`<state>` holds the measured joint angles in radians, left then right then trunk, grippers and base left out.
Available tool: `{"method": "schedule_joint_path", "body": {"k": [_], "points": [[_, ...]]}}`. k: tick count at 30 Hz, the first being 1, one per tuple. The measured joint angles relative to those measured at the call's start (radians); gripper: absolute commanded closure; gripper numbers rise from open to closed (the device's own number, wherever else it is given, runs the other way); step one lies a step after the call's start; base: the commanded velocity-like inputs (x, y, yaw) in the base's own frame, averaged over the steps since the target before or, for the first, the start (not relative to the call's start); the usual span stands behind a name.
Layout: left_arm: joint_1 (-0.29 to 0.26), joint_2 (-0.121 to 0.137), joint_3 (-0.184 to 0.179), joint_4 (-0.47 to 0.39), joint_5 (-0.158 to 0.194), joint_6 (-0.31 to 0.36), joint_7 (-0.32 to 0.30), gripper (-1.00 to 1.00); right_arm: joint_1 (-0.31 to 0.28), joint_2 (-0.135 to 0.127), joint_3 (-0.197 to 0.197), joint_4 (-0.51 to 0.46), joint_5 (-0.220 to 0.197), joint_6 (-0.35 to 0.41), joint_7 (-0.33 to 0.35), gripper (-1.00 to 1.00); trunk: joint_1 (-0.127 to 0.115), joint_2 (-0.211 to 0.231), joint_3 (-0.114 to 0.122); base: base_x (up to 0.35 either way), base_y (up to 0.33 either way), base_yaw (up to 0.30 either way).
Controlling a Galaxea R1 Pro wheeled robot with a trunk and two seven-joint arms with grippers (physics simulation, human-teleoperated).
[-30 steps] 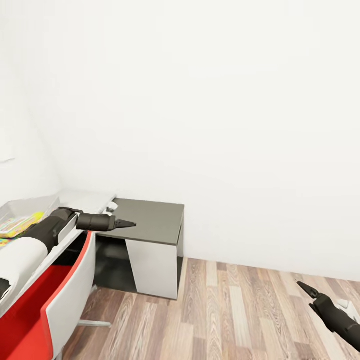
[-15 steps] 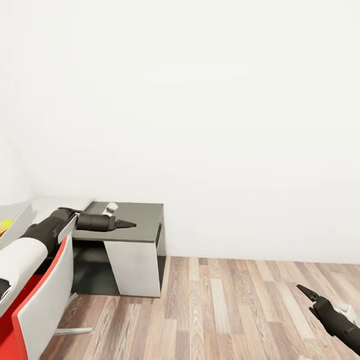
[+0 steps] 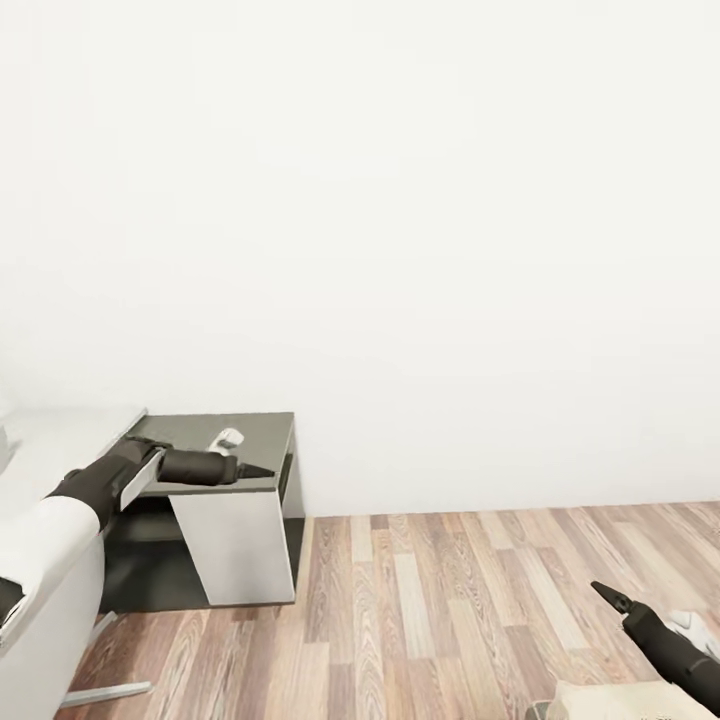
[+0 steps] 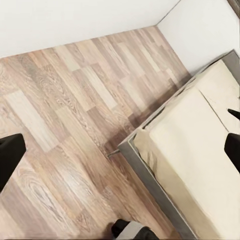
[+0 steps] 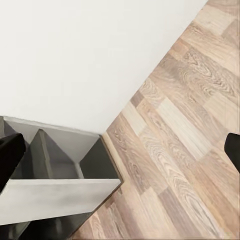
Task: Put all the toys in the child's room - the three board games (two on the bed and one on the table), the two jigsaw puzzles on the table, and the tennis ball on the table - inside the toy box on the table in the child's room.
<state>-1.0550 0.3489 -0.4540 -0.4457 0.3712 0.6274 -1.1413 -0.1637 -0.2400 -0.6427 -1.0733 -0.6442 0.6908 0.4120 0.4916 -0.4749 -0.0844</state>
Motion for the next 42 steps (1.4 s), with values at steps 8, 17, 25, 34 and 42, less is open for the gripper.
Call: {"method": "schedule_joint_path", "body": {"k": [8,17,25,34,42], "points": [[0.124,-0.051,0.000,0.006,0.000,-0.054,0.326,-1.00,-0.002,0.003,0.003,0.012,0.034,-0.049,-0.002,-1.00,0.000,0.000,0.001,0.000,0.000,-0.018],[0.292,-0.084,0.001,0.012,0.011,-0.164,0.685,-1.00,-0.010,0.038,0.152,0.026,0.168,-0.066,-0.135,-1.00,0.000,0.000,0.001,0.000,0.000,-0.001],[0.398,-0.147,0.000,0.120,0.009,-0.315,0.926,-1.00,-0.010,0.123,0.350,0.166,0.192,-0.195,-0.356,-1.00,0.000,0.000,0.001,0.000,0.000,0.000],[0.532,-0.197,0.000,0.357,0.001,-0.607,1.088,-1.00,-0.011,0.152,0.573,0.470,0.202,-0.424,-0.472,-1.00,0.000,0.000,0.000,0.000,0.000,0.000],[0.714,-0.207,0.000,0.380,0.002,-0.726,1.164,-1.00,-0.011,0.193,0.708,0.675,0.199,-0.585,-0.479,-1.00,0.000,0.000,0.000,0.000,0.000,0.000]]}}
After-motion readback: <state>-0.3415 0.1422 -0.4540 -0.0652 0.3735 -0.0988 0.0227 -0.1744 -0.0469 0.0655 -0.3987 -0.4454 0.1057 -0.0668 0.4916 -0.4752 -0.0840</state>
